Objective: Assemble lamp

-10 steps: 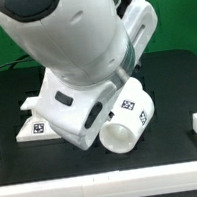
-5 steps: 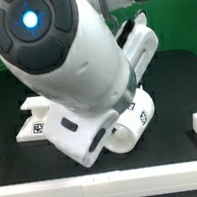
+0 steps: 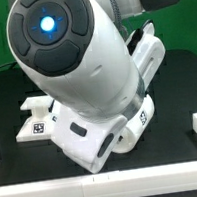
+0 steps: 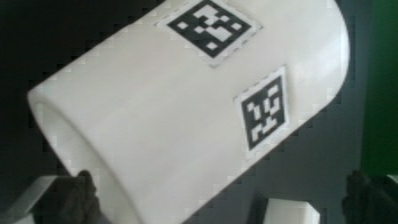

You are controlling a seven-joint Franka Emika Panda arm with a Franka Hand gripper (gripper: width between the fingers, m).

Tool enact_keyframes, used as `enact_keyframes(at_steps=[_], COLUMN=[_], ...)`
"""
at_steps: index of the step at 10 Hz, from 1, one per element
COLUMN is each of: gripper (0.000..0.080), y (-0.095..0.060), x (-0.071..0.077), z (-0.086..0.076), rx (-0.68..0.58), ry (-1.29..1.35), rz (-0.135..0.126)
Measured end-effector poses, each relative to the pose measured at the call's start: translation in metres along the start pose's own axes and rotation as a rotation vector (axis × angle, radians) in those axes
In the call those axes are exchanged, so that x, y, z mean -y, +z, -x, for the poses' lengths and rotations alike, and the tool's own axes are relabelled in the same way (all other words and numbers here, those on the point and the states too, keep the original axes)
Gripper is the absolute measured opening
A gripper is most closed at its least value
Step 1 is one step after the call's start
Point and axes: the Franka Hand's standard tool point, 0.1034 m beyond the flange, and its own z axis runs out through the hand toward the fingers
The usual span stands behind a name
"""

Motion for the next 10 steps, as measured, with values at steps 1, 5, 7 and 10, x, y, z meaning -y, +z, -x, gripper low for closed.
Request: enact_keyframes(at_steps=[1, 5, 7, 10], gripper=[0.07, 0.0569, 0.0295, 0.0165], y=[0.0061, 0.0099, 0.0102, 0.0103], x=[0.002, 0.0027, 0.0025, 0.0064], z=[-0.0011, -0.0016, -0.0016, 0.0014], rx=[0.011, 0.017, 0.017, 0.029], ry=[-0.002, -0.002, -0.002, -0.003], rz=[-0.008, -0.013, -0.014, -0.029])
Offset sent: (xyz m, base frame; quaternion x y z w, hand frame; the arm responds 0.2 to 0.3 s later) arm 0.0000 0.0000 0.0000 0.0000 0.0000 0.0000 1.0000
